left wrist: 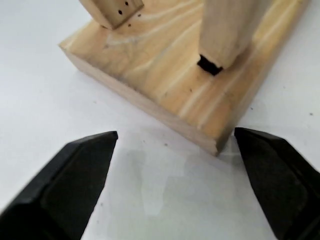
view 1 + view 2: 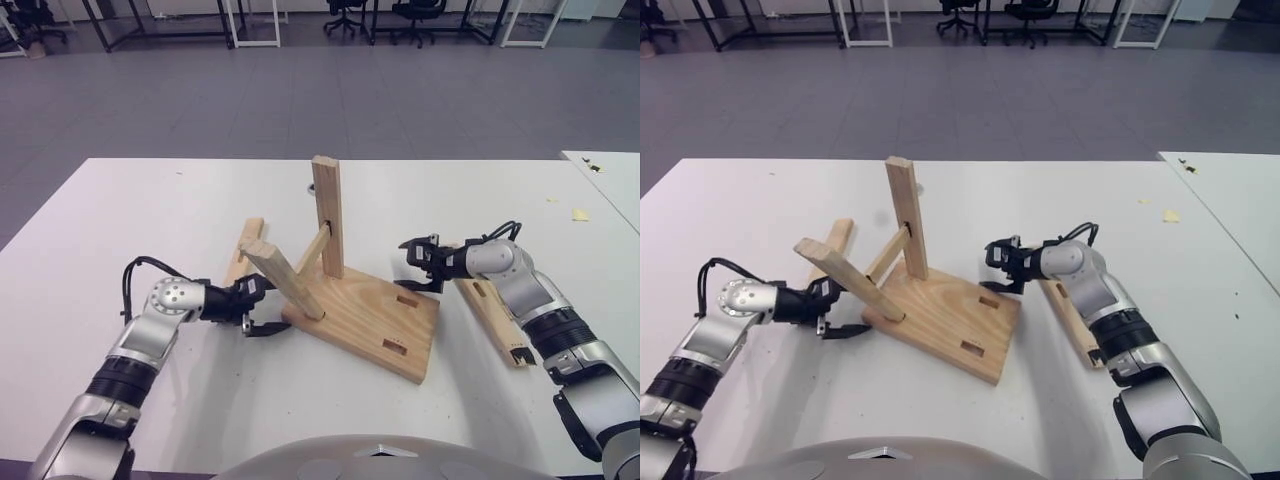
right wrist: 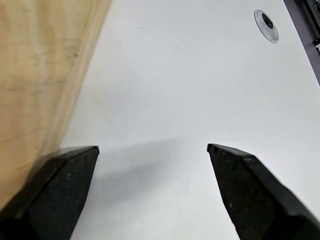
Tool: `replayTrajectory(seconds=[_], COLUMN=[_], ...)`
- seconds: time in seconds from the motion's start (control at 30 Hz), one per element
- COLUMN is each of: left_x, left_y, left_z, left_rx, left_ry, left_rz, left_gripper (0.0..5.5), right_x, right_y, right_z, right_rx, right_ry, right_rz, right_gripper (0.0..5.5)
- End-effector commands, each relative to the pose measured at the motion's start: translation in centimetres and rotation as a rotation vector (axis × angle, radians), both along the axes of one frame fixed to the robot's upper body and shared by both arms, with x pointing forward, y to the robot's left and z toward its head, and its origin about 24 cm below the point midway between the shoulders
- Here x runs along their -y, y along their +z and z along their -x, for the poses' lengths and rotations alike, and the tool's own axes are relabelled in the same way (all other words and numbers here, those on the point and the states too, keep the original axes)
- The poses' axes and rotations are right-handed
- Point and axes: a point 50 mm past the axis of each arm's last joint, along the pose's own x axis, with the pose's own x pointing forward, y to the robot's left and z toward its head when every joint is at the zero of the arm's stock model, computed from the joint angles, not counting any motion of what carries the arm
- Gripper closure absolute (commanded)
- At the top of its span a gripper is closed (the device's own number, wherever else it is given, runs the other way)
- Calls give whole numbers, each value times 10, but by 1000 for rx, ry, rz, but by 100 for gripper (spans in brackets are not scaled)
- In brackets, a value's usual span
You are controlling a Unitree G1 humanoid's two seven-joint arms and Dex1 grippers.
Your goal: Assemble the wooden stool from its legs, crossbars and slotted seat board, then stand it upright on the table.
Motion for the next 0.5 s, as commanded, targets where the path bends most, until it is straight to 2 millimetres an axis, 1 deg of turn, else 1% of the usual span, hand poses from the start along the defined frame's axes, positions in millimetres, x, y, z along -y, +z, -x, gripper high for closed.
replayTrajectory(seconds=[0.03, 0.1, 0.23, 0.3, 0.33, 0.4, 0.43, 0.5], left_x=[7, 4, 5, 6, 6, 8, 7, 4], left_y=[5, 7, 19, 19, 19, 21, 23, 29], left_z=[-21, -30, -49, -56, -59, -62, -63, -60], left_rx=[66, 86, 120, 123, 125, 136, 148, 176], left_ry=[78, 118, 145, 145, 145, 143, 144, 151], left_rz=[68, 89, 117, 109, 108, 111, 119, 131], left_gripper=[117, 117, 117, 117, 117, 117, 117, 117], right_x=[-1, -2, -8, -12, -14, -10, -5, 8], right_y=[-8, -6, -4, -1, 1, 9, 13, 20], right_z=[21, 35, 72, 80, 79, 68, 60, 51], right_rx=[-73, -94, -159, -154, -134, -50, -1, 69], right_ry=[31, 36, 58, 47, 28, -61, -126, -251], right_rz=[-34, -63, -103, -118, -127, -137, -133, -132], right_gripper=[144, 144, 144, 144, 144, 144, 144, 144])
